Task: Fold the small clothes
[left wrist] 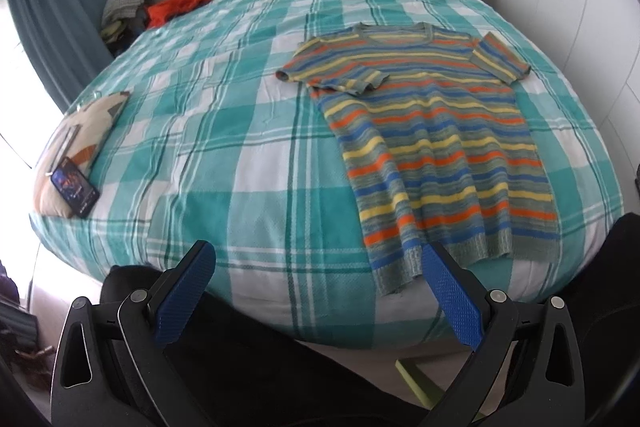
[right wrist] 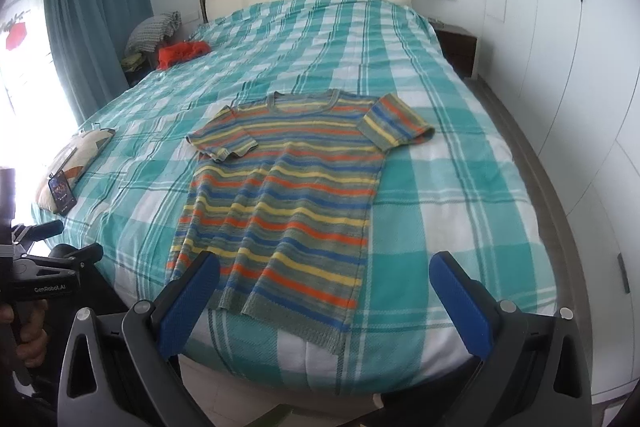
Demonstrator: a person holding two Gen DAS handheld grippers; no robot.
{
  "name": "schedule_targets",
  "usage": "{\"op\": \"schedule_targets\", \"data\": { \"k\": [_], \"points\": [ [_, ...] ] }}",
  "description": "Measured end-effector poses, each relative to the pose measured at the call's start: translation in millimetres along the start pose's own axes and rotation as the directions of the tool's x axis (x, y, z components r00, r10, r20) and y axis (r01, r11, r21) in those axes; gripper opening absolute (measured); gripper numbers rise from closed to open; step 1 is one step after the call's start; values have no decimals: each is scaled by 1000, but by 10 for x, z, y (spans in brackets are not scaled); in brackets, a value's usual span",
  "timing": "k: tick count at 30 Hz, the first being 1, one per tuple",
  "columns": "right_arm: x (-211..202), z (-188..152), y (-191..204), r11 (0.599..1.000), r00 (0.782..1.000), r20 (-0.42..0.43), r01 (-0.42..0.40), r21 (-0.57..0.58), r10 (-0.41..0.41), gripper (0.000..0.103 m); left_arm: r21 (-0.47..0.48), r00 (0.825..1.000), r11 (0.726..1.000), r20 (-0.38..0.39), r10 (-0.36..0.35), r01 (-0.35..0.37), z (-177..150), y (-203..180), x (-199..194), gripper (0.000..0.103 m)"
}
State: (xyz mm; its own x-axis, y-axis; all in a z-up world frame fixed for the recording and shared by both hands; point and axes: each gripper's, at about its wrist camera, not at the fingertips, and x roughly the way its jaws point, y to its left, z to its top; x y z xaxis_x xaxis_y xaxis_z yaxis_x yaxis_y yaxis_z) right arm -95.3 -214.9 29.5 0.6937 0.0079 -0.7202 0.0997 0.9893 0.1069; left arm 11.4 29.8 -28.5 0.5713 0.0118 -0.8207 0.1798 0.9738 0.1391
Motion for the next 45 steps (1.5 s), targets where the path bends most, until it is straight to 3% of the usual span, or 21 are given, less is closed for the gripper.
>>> {"op": "schedule_targets", "data": {
  "k": [37,41,45],
  "points": [
    [201,-146,259,997,998,-71,-2,-71,-3,103,7,999,1000,-15,-30,31,-12,5,19,103],
    [180,-127,221,996,998,-59,14,-87,-19,103,-114,987,987,-101,-125,113,-93,253,261,103],
    [194,-111,-167,995,994,-63,93,-31,-95,103,-256,951,954,-223,-213,154,-303,479,675,102]
  ]
}}
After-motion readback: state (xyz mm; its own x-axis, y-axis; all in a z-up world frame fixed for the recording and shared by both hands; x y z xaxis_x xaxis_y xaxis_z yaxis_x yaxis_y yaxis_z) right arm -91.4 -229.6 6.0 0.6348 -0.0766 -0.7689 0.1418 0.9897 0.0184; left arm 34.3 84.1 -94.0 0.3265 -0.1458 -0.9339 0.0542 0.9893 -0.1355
